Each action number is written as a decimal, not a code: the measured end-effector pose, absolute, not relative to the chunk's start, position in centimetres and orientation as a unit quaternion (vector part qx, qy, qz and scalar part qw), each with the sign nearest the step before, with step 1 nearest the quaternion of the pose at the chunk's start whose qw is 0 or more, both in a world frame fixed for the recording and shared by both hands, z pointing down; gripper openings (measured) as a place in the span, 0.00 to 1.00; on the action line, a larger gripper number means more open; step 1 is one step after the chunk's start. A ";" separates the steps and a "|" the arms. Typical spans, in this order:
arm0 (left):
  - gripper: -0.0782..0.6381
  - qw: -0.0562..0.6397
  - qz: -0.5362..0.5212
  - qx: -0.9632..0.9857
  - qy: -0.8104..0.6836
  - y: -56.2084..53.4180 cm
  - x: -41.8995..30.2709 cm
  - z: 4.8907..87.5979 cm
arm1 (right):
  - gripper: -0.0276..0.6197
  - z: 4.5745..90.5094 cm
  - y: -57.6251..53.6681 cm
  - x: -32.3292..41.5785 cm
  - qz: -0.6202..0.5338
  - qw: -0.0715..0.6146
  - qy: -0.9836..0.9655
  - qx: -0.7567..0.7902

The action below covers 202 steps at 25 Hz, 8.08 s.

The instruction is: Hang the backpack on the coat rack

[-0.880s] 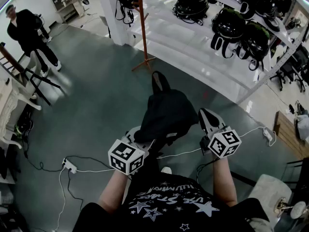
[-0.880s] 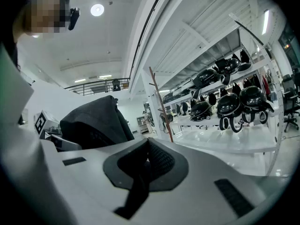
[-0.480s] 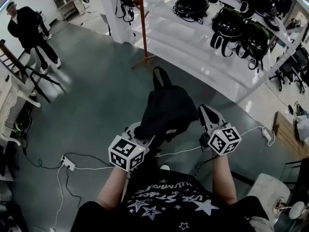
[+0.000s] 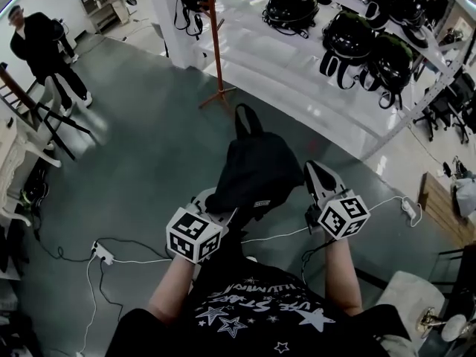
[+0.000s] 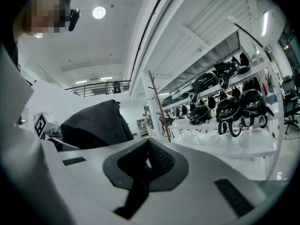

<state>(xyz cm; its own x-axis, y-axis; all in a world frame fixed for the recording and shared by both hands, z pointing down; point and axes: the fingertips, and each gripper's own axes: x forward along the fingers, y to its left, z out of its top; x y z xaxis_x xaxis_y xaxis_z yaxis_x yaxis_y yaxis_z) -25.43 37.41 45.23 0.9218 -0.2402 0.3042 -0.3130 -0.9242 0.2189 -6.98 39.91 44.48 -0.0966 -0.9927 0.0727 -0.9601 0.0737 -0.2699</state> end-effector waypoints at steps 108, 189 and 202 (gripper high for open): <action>0.18 0.147 0.123 0.928 -0.321 -33.3 0.8 40.9 | 0.06 26.8 -43.1 7.8 -0.129 0.065 0.964 -0.221; 0.60 0.072 0.222 0.843 -0.485 -41.3 -4.9 49.4 | 0.14 34.2 -41.4 12.2 -0.142 0.060 0.929 -0.338; 0.60 -0.003 0.199 0.829 -0.523 -29.6 -1.2 44.3 | 0.08 38.9 -31.9 16.1 -0.095 0.019 0.920 -0.380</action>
<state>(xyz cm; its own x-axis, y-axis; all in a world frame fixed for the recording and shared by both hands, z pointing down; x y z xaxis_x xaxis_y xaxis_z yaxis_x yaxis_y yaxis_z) -1.24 -29.65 44.26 0.3740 -0.8681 0.3264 -0.8658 -0.4530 -0.2127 16.10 -31.88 38.92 -0.7104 -0.7028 0.0384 -0.6957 0.6928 -0.1898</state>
